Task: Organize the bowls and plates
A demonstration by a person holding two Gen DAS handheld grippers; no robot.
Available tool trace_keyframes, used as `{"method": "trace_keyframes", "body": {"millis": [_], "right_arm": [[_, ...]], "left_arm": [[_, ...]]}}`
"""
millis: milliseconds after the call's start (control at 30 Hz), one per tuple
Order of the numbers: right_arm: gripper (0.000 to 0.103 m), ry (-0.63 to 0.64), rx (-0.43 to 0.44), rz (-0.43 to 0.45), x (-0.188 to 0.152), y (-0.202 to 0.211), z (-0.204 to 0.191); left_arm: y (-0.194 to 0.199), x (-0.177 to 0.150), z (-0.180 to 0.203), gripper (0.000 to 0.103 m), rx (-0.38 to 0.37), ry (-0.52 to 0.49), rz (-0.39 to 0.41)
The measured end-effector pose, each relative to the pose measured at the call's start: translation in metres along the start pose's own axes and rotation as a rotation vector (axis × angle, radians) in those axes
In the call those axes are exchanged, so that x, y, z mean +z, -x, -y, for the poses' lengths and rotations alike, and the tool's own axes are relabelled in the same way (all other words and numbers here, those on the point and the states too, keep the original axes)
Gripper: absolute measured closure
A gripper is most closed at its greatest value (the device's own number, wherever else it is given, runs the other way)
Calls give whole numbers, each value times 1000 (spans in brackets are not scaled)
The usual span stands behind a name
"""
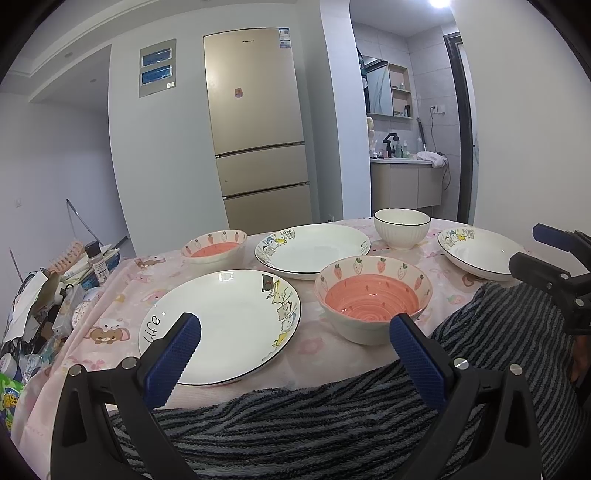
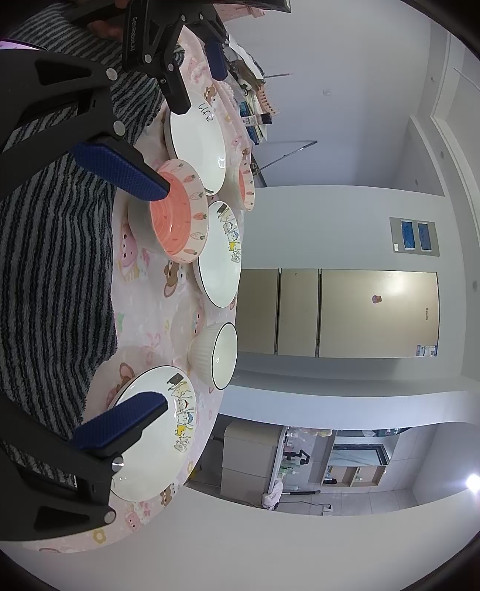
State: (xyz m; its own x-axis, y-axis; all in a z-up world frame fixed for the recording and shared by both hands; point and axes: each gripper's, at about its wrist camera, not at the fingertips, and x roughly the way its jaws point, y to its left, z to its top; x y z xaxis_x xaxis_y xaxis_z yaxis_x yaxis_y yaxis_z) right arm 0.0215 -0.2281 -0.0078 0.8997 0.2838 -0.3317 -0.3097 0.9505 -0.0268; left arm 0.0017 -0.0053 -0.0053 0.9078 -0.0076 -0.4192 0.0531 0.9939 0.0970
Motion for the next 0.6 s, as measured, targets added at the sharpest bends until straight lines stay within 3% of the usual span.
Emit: {"method": "trace_keyframes", "body": {"millis": [600], "right_arm": [[0,1,2,6,1,3,-1]], "left_arm": [[-1,-2,-1,0,7,0,-5]]}}
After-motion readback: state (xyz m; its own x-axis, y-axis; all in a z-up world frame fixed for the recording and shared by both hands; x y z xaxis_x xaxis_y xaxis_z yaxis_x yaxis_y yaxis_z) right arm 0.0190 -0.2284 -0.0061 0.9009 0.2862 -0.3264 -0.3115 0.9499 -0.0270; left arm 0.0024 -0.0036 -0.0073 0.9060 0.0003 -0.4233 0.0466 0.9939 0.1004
